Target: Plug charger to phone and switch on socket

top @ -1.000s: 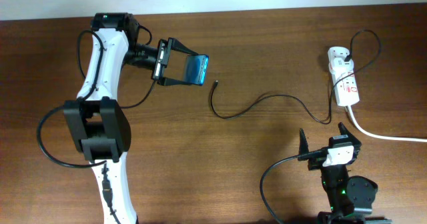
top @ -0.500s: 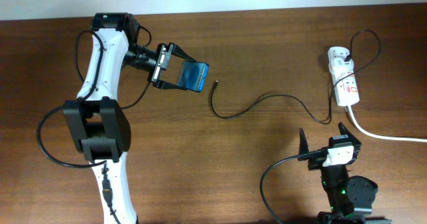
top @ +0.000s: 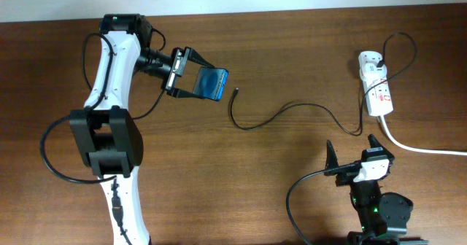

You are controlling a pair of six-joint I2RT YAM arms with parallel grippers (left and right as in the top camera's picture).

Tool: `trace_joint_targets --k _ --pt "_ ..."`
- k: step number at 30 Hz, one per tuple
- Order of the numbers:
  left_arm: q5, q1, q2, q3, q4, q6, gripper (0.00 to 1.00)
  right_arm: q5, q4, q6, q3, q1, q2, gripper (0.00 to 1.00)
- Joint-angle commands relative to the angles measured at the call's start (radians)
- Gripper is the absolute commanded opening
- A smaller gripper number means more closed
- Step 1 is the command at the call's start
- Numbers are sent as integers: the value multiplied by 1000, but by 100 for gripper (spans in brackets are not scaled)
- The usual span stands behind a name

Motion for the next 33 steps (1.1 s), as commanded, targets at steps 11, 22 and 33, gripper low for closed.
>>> trace_joint_targets --k 11,22,33 --pt "30 5 -6 20 -5 -2 0 -140 -2 149 3 5 -6 98" --pt "14 5 -6 20 -5 -2 0 -229 -36 280 37 5 17 98" --pt "11 8 -6 20 -5 -2 0 -359 -332 268 614 5 723 98"
